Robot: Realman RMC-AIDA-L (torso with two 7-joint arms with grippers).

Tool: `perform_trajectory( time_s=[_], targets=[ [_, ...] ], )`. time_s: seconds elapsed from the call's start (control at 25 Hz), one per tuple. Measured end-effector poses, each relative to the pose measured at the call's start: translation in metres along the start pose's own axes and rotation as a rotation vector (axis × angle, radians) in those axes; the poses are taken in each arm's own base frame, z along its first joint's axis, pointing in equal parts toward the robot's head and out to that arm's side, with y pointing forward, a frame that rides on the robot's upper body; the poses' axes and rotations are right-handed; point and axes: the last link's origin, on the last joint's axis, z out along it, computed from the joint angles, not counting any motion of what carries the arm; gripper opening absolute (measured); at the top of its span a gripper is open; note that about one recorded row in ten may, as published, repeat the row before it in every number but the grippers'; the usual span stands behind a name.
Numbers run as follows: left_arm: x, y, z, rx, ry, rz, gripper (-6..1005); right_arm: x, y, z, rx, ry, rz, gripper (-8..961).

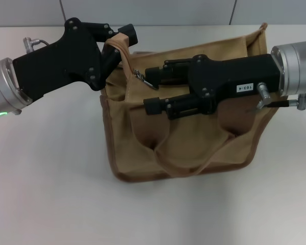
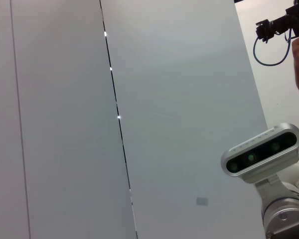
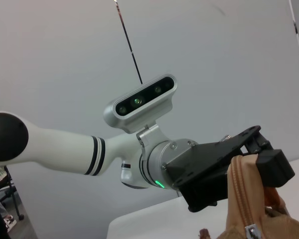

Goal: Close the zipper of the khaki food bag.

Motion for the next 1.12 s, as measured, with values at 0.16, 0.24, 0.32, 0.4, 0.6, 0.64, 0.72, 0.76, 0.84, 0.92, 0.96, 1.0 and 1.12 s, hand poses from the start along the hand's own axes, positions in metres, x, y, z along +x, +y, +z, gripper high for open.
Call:
perform_trajectory(
  time_s=[0.16, 0.24, 0.32, 0.4, 0.6, 0.64, 0.72, 0.76, 0.84, 0.92, 0.96, 1.0, 1.12],
  targets=[
    [0.0000, -0.0004, 0.0003, 0.001, 0.000, 0.001, 0, -0.0031, 0.0002, -0.0001, -0.003, 0.005, 0.036, 776],
    [0.0002, -0.0006, 0.0006, 0.001, 0.000, 0.001, 1, -0.0048, 0.0000, -0.0003, -0.002, 0.008, 0.062, 776],
    [0.0001, -0.0007, 0.0006, 0.001, -0.001, 0.001, 1, -0.0068, -0.0007, -0.0009, 0.000, 0.011, 0.092, 776],
    [0.0000, -0.0009, 0.0006, 0.003, -0.002, 0.001, 1, -0.0089, -0.0014, -0.0007, -0.002, 0.017, 0.121, 777],
    [-0.0012, -0.0024, 0.0009, 0.011, -0.010, 0.002, 1, -0.0100, -0.0028, 0.0000, -0.003, 0.070, 0.185, 777],
    [-0.0012, -0.0025, 0.0010, 0.012, -0.011, 0.002, 1, -0.0100, -0.0028, 0.0000, -0.003, 0.070, 0.185, 777],
    [-0.0013, -0.0027, 0.0013, 0.012, -0.012, 0.002, 0, -0.0100, -0.0011, -0.0020, -0.014, 0.075, 0.193, 777],
    [-0.0013, -0.0028, 0.0015, 0.011, -0.012, 0.002, 0, -0.0098, -0.0001, -0.0031, -0.020, 0.076, 0.195, 777],
    [-0.0012, -0.0029, 0.0017, 0.011, -0.012, 0.003, 0, -0.0099, 0.0016, -0.0063, -0.029, 0.074, 0.201, 776],
    [-0.0014, -0.0028, 0.0019, 0.011, -0.011, 0.001, 0, -0.0098, 0.0025, -0.0074, -0.034, 0.074, 0.206, 776],
    [-0.0016, -0.0026, 0.0022, 0.010, -0.011, -0.001, 0, -0.0097, 0.0026, -0.0075, -0.034, 0.074, 0.206, 776],
    [-0.0019, -0.0023, 0.0032, 0.009, -0.008, -0.005, 0, -0.0096, 0.0026, -0.0077, -0.034, 0.073, 0.207, 776],
    [-0.0018, -0.0024, 0.0044, 0.006, -0.006, -0.006, 1, -0.0103, 0.0023, -0.0084, -0.031, 0.066, 0.207, 776]
  ],
)
